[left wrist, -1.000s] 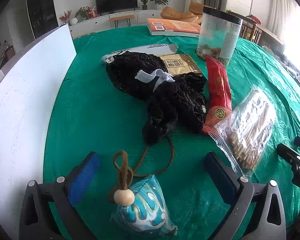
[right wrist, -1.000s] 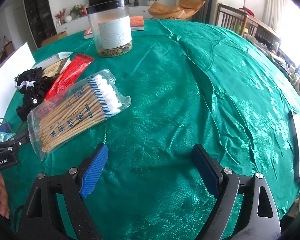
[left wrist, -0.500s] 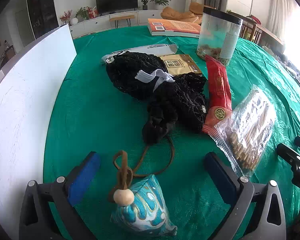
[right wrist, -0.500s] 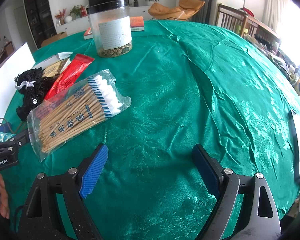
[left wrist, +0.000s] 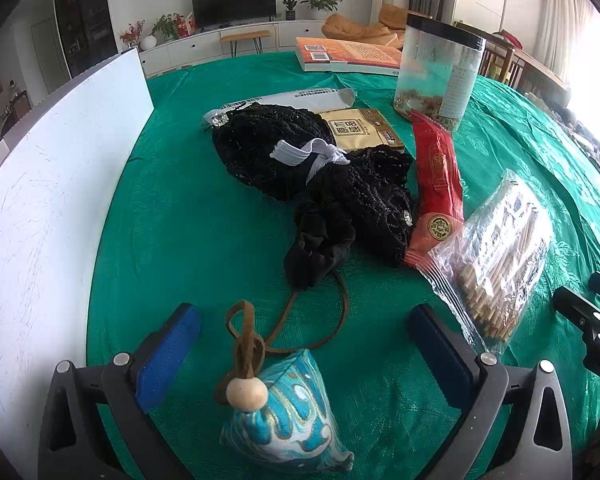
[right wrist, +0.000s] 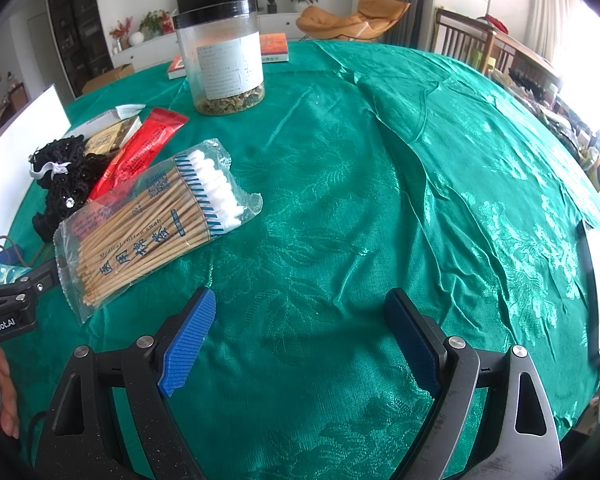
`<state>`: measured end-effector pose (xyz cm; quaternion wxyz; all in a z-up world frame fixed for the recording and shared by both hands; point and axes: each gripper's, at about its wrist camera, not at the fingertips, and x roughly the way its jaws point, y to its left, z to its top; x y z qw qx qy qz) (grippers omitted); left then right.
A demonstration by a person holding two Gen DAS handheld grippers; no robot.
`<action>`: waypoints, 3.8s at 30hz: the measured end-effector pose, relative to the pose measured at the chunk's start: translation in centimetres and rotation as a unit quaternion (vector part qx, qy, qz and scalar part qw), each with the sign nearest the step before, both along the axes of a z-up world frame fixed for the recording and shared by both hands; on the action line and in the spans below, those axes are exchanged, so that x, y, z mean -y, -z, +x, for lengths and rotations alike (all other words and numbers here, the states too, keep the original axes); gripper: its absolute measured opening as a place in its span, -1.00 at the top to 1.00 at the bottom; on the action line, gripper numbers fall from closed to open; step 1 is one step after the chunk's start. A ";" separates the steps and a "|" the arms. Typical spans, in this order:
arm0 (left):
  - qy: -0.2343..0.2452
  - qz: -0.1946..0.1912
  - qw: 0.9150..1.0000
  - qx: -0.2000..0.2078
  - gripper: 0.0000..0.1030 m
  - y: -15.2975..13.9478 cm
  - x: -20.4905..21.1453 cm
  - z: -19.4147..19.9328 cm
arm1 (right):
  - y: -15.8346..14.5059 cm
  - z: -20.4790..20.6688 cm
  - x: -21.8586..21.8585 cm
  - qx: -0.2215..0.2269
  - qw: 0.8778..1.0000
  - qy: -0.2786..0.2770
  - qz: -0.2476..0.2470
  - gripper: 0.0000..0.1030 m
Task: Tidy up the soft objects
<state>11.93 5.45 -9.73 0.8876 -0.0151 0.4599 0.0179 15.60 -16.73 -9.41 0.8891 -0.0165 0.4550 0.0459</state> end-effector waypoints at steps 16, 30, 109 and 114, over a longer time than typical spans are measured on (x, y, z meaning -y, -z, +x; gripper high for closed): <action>0.000 0.000 1.000 0.000 -1.00 0.0 0.0 0.0 | 0.0 0.0 0.0 0.000 1.000 0.000 0.000 -0.73; 0.013 0.002 1.000 -0.009 -1.00 -0.1 0.0 0.1 | 0.0 0.0 0.0 0.000 1.000 0.000 0.001 -0.73; 0.036 0.001 0.999 0.001 -1.00 -0.1 -0.3 -0.8 | 0.1 1.7 -0.2 0.014 0.999 -0.031 0.002 -0.73; 0.036 0.001 0.999 0.001 -1.00 -0.1 -0.3 -0.8 | 0.1 1.7 -0.2 0.014 0.999 -0.031 0.002 -0.73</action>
